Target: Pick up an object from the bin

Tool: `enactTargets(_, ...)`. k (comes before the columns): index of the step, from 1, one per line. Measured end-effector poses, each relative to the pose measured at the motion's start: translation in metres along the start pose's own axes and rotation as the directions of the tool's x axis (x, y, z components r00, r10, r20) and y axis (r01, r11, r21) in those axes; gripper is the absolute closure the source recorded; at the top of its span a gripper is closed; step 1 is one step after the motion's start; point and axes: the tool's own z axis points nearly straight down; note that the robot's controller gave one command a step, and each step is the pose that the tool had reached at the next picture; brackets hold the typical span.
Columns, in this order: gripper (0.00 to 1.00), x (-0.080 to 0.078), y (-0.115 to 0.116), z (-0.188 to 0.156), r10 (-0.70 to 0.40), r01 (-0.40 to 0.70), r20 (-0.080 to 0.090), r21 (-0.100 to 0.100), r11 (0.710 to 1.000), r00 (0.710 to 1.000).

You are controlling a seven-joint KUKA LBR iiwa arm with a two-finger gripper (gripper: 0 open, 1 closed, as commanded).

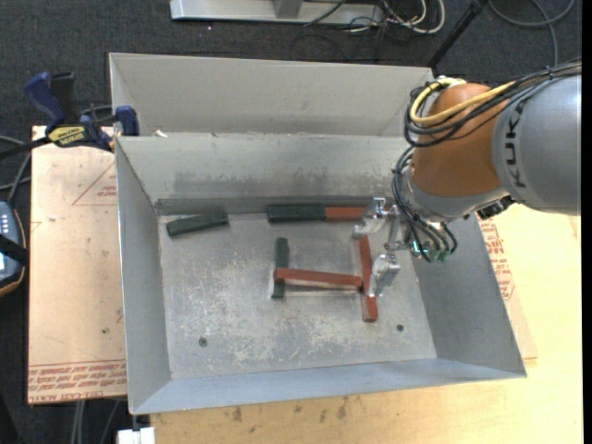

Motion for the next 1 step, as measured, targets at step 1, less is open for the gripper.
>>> enactTargets(1, 0.00, -0.0019, 0.0001, -0.0046, -0.001, 0.001, 0.008, 0.001, 1.000, 1.000)
